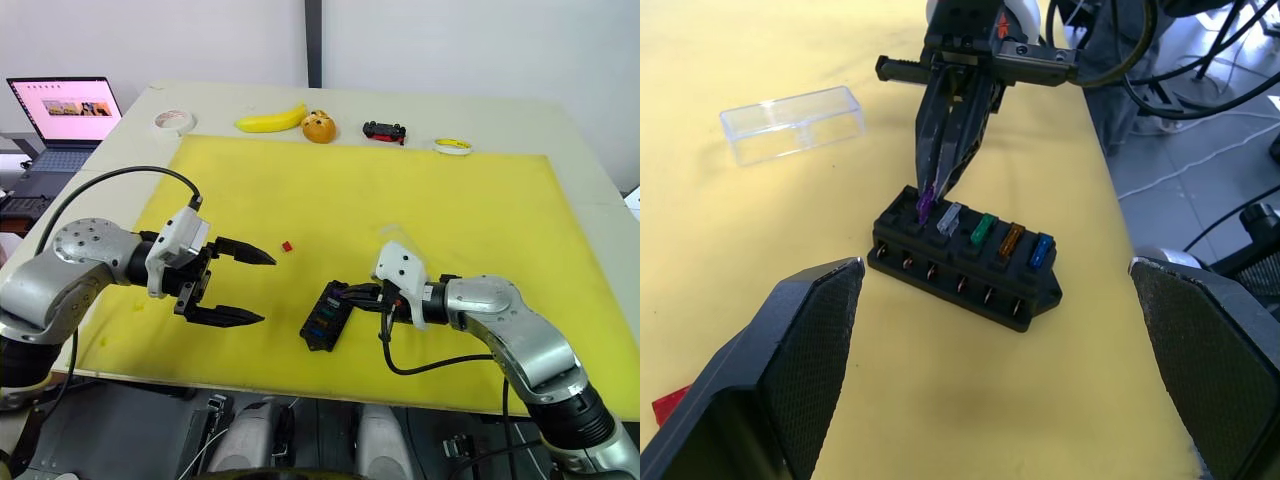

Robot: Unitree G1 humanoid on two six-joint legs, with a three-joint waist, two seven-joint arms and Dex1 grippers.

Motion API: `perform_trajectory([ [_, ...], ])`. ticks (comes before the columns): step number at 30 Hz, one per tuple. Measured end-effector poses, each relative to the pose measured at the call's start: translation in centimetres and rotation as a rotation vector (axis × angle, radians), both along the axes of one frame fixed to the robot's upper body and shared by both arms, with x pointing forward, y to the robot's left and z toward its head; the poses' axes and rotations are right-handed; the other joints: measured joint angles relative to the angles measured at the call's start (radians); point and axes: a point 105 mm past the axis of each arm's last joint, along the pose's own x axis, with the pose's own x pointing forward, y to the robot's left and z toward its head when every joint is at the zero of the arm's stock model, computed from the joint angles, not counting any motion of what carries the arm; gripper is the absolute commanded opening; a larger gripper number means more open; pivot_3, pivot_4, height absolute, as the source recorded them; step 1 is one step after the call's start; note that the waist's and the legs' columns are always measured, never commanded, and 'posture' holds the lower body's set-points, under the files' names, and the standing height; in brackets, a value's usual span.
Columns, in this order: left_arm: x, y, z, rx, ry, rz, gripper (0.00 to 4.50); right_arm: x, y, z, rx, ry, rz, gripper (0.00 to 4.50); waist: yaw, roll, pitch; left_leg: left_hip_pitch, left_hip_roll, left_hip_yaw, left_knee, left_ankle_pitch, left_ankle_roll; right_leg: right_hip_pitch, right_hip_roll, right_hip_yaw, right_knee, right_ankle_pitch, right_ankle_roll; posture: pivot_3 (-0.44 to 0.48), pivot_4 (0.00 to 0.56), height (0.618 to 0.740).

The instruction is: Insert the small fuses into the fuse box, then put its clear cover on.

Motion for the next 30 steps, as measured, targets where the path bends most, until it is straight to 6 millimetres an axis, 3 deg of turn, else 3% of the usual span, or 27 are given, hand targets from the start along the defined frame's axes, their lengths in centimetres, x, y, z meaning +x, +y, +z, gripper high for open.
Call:
perform_trajectory([
  [14, 0.0, 0.0, 0.0, 0.000, 0.000, 0.002, 4.50, 0.1, 0.4, 0.4, 0.013, 0.054, -0.022, 0.02, -0.002, 0.000, 0.000, 0.000, 0.000, 0.000, 0.000, 0.000, 0.000, 0.000, 0.000, 0.000, 0.000, 0.000, 0.000, 0.000, 0.150, 0.737],
  [20, 0.0, 0.0, 0.0, 0.000, 0.000, 0.001, 4.50, 0.0, 0.6, 2.7, 0.063, 0.036, -0.019, 0.02, 0.000, 0.000, 0.000, 0.000, 0.000, 0.000, 0.000, 0.000, 0.000, 0.000, 0.000, 0.000, 0.000, 0.000, 0.000, 0.000, 0.150, 0.737],
  [30, -0.1, 0.0, 0.0, 0.001, -0.006, -0.006, 4.50, -0.5, 0.7, 2.0, 0.045, 0.080, -0.035, 0.02, 0.000, 0.000, 0.000, 0.000, 0.000, 0.000, 0.000, 0.000, 0.000, 0.000, 0.000, 0.000, 0.000, 0.000, 0.000, 0.000, 0.150, 0.737],
])
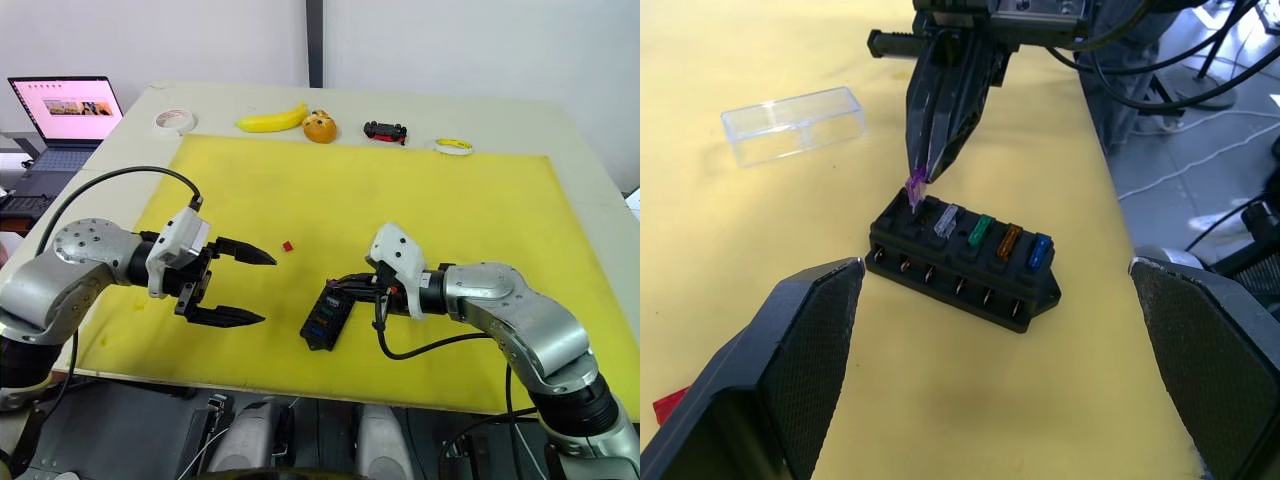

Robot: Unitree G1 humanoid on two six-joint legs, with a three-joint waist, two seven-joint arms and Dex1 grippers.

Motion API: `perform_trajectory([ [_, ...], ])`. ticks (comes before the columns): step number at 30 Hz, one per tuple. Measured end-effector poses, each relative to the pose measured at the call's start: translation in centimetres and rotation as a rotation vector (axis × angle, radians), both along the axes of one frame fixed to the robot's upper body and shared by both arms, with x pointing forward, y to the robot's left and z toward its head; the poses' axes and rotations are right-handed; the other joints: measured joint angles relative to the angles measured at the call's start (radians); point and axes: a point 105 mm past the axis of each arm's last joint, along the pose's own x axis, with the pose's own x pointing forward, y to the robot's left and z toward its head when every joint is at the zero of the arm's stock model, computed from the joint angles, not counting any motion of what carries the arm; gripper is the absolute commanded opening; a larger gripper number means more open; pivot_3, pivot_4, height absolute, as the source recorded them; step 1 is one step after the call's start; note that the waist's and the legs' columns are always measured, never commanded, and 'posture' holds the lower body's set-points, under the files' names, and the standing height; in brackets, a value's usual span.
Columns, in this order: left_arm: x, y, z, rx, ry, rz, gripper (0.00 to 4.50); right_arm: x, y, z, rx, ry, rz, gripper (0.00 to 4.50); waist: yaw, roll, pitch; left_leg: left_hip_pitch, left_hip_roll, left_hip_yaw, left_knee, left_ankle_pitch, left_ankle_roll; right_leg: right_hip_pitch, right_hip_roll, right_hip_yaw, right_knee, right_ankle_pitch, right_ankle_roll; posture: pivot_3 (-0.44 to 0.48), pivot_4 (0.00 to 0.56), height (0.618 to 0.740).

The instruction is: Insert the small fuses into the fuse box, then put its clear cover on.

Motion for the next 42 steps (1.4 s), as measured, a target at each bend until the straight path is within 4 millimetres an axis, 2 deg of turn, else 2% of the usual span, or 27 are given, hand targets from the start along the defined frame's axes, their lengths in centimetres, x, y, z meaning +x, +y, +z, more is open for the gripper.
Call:
perform_trajectory([
  [6, -0.2, 0.0, -0.6, 0.020, -0.013, -0.016, 4.50, -0.1, -0.2, -1.1, -0.031, 0.009, -0.011, 0.02, 0.000, 0.000, 0.000, 0.000, 0.000, 0.000, 0.000, 0.000, 0.000, 0.000, 0.000, 0.000, 0.000, 0.000, 0.000, 0.000, 0.150, 0.737],
  [27, -0.3, -0.2, -1.0, 0.031, -0.017, -0.030, 4.50, 0.3, -0.3, -1.0, -0.031, -0.013, -0.026, 0.02, 0.000, 0.000, 0.000, 0.000, 0.000, 0.000, 0.000, 0.000, 0.000, 0.000, 0.000, 0.000, 0.000, 0.000, 0.000, 0.000, 0.150, 0.737],
  [42, -0.2, -0.2, -1.0, 0.035, -0.020, -0.023, 4.50, 0.3, 0.0, -1.6, -0.053, -0.011, -0.033, 0.02, 0.000, 0.000, 0.000, 0.000, 0.000, 0.000, 0.000, 0.000, 0.000, 0.000, 0.000, 0.000, 0.000, 0.000, 0.000, 0.000, 0.150, 0.737],
])
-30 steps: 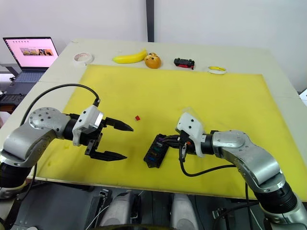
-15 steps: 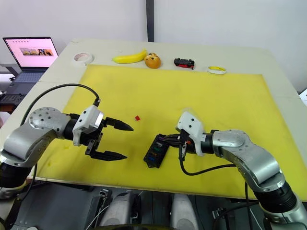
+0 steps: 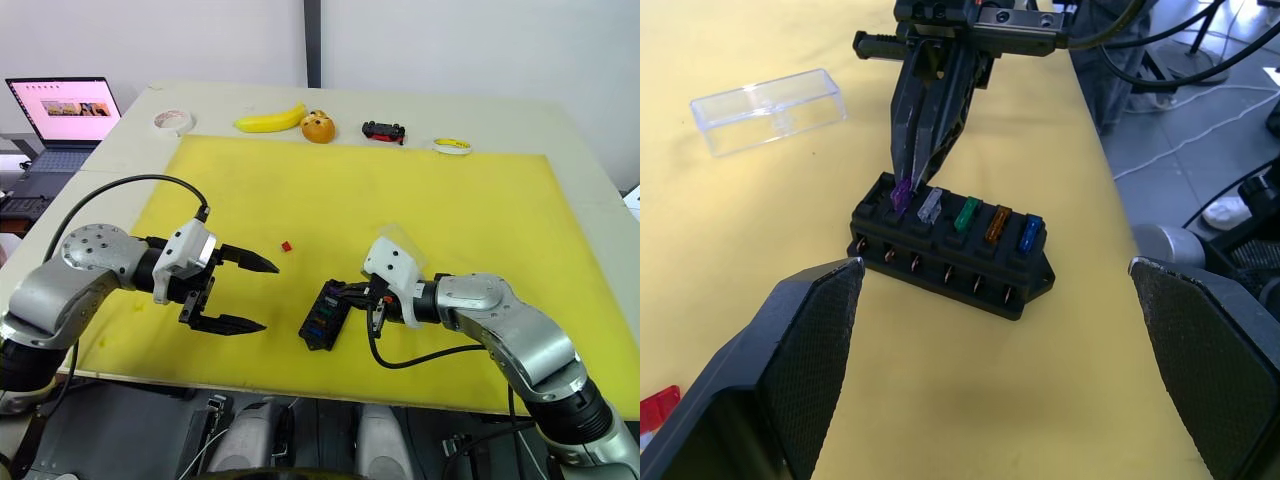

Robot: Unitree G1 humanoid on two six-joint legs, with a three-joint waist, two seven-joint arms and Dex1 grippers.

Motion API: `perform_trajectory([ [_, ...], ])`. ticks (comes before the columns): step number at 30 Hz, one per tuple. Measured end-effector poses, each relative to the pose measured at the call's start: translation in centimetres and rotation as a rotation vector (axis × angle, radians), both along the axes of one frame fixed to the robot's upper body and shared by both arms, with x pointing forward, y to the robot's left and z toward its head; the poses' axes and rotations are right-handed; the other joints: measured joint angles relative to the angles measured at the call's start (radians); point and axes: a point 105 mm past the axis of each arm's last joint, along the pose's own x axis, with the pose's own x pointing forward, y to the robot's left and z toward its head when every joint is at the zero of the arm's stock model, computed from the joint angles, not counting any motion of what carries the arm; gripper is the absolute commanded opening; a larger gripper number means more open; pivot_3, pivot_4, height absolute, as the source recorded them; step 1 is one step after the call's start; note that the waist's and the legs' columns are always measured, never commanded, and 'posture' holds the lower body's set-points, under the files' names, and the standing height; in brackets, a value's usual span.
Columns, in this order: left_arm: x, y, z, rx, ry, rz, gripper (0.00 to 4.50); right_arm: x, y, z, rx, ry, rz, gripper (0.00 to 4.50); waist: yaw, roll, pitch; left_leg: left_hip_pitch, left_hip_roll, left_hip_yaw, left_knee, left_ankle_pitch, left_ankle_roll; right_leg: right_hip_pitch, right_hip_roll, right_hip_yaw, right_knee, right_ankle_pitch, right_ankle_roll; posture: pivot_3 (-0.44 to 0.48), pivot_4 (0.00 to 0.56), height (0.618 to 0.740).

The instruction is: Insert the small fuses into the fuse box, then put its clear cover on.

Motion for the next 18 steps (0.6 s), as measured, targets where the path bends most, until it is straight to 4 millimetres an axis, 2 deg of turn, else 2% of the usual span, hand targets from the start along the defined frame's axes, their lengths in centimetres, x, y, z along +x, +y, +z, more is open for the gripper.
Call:
perform_trajectory([
  [18, 0.08, -0.12, -0.02, -0.003, -0.011, 0.000, 4.50, 0.03, -0.44, 0.28, -0.049, 0.010, -0.003, 0.02, 0.001, 0.000, 0.000, 0.000, 0.000, 0.000, 0.000, 0.000, 0.000, 0.000, 0.000, 0.000, 0.000, 0.000, 0.000, 0.000, 0.150, 0.737],
])
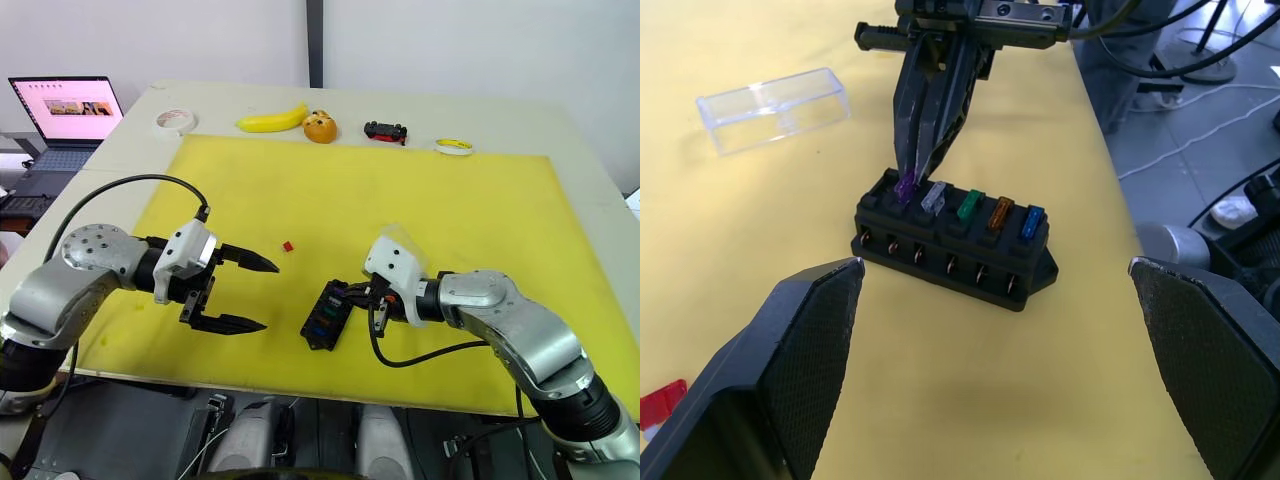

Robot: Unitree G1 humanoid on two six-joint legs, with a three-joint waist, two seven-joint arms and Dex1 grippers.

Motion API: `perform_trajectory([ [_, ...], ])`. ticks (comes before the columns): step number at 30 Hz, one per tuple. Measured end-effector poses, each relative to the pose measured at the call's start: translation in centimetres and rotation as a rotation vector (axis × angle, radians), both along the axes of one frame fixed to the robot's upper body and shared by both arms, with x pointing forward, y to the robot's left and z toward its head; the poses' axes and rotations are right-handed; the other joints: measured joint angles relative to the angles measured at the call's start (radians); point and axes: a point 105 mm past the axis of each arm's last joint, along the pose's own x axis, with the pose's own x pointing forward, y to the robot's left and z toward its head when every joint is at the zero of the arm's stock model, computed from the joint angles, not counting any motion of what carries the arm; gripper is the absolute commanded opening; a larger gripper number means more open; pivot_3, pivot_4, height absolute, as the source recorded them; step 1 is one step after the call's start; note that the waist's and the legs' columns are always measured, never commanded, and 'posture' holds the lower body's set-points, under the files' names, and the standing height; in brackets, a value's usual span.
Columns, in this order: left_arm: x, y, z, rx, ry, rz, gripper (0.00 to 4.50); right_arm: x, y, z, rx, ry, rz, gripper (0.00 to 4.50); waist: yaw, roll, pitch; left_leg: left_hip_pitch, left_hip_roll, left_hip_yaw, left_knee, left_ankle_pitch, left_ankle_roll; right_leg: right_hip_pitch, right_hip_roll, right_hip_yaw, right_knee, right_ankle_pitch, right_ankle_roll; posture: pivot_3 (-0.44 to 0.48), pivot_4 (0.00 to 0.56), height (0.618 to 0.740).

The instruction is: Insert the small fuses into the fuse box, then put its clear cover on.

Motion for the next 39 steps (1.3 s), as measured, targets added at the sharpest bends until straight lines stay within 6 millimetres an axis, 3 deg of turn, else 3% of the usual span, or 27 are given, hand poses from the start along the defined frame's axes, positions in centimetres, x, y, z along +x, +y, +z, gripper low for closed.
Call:
perform_trajectory([
  [18, 0.2, -0.1, -0.1, 0.001, -0.006, 0.010, 4.50, 0.1, 0.6, 0.0, -0.006, -0.012, 0.005, 0.02, -0.001, 0.000, 0.000, 0.000, 0.000, 0.000, 0.000, 0.000, 0.000, 0.000, 0.000, 0.000, 0.000, 0.000, 0.000, 0.000, 0.150, 0.737],
  [21, 0.2, -0.1, -0.1, 0.001, -0.006, 0.010, 4.50, 0.1, 0.6, 0.0, -0.007, -0.014, 0.005, 1.01, -0.002, 0.000, 0.000, 0.000, 0.000, 0.000, 0.000, 0.000, 0.000, 0.000, 0.000, 0.000, 0.000, 0.000, 0.000, 0.000, 0.150, 0.737],
  [24, 0.2, -0.1, -0.1, 0.001, -0.006, 0.011, 4.50, 0.2, 0.6, 0.0, -0.009, -0.014, 0.001, 2.39, -0.001, 0.000, 0.000, 0.000, 0.000, 0.000, 0.000, 0.000, 0.000, 0.000, 0.000, 0.000, 0.000, 0.000, 0.000, 0.000, 0.150, 0.737],
  [39, 0.2, -0.1, -0.1, 0.001, -0.006, 0.011, 4.50, 0.5, 0.1, 1.9, 0.035, -0.036, 0.004, 2.39, -0.001, 0.000, 0.000, 0.000, 0.000, 0.000, 0.000, 0.000, 0.000, 0.000, 0.000, 0.000, 0.000, 0.000, 0.000, 0.000, 0.150, 0.737],
])
